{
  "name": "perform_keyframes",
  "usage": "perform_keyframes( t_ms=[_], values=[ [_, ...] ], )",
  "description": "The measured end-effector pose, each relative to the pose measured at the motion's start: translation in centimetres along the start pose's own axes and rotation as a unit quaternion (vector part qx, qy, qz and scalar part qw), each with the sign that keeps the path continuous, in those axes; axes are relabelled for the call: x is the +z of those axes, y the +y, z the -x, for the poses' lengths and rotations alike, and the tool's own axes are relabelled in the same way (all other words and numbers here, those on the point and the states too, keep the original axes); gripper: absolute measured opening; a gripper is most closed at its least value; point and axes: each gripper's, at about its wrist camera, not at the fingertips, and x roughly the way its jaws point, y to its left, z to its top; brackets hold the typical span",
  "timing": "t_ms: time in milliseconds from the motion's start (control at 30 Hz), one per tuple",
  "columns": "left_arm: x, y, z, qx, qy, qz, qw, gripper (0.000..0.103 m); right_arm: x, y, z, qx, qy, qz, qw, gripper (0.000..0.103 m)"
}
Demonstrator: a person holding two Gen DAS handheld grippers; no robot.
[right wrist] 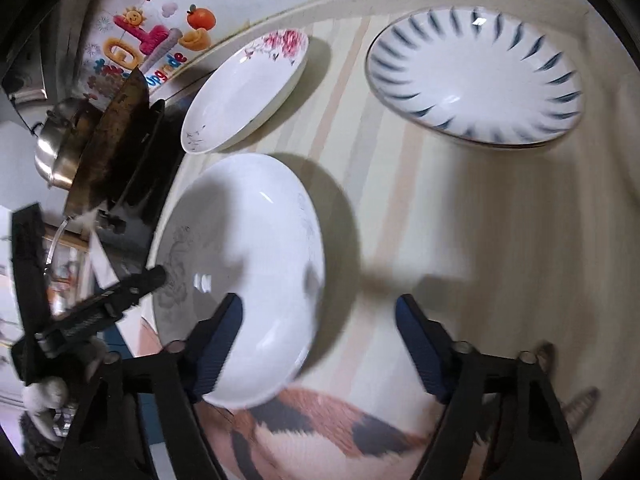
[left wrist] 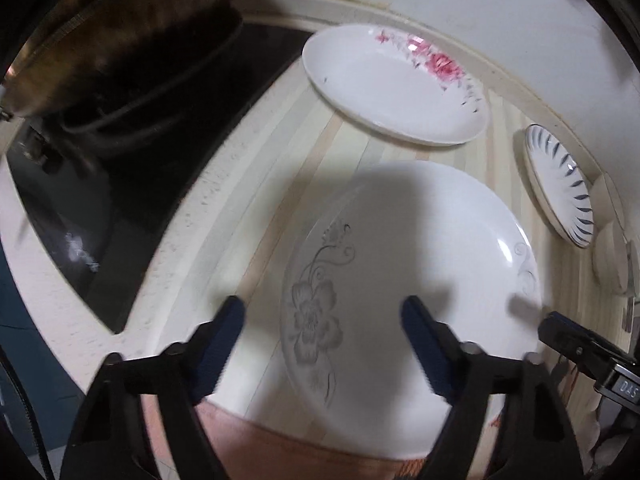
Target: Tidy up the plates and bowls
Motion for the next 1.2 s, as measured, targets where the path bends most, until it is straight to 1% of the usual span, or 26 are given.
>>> perform_keyframes(
  t_ms=[33,67,100,133,167,200,233,433,533,667,900,1067,1200],
  values=[
    [0.1,0.1,-0.4,-0.009,0.003,0.003,1.0000,0.060,0.4,0.0,-0.7,0.007,0.007,-0.004,1.000,0.059],
    [0.3,0.3,-0.7,-0.019,0.005,0.005,0.9998,0.051,0.8,-0.1,-1.3,0.014,0.012,-0.006,1.000,0.052],
    [0.4,0.4,-0.9,-0.024,0.007,0.010,0.9996,0.045,1.0,-0.2,-1.9,0.019,0.014,-0.008,1.000,0.040],
    [0.5,0.5,-0.9,-0.028,0.007,0.016,0.9995,0.045,1.4,-0.4,-2.5,0.023,0.018,-0.010,1.000,0.035],
    [0.5,0.6,-0.8,-0.032,0.002,0.020,0.9993,0.045,1.6,-0.4,-3.0,0.031,0.021,-0.013,0.999,0.032],
    [0.5,0.7,-0.7,-0.035,-0.003,0.023,0.9991,0.042,1.7,-0.1,-3.0,0.037,0.016,-0.014,0.999,0.025],
    [0.6,0.8,-0.7,-0.037,-0.006,0.024,0.9990,0.041,1.8,0.2,-3.1,0.044,0.017,-0.014,0.999,0.023],
    [0.8,0.5,-0.7,-0.039,-0.009,0.029,0.9988,0.041,1.7,0.5,-3.0,0.044,0.020,-0.010,0.999,0.023],
    [0.7,-0.4,-0.4,-0.043,-0.009,0.025,0.9987,0.041,1.2,-0.2,-2.2,0.044,0.020,-0.013,0.999,0.023],
    [0.3,-2.4,0.4,-0.045,-0.012,0.007,0.9989,0.041,0.3,-1.1,-0.4,0.040,0.013,-0.019,0.999,0.023],
    [-1.9,-7.5,2.1,-0.073,-0.010,-0.035,0.9966,0.041,-1.9,-4.2,4.6,0.022,-0.009,-0.040,0.999,0.023],
    [-3.9,-12.1,2.2,-0.093,0.000,-0.073,0.9930,0.041,-4.7,-8.2,8.3,-0.001,-0.025,-0.067,0.997,0.023],
    [-5.4,-15.3,1.6,-0.105,0.013,-0.096,0.9898,0.041,-7.3,-11.3,10.2,-0.020,-0.031,-0.092,0.995,0.023]
  ],
)
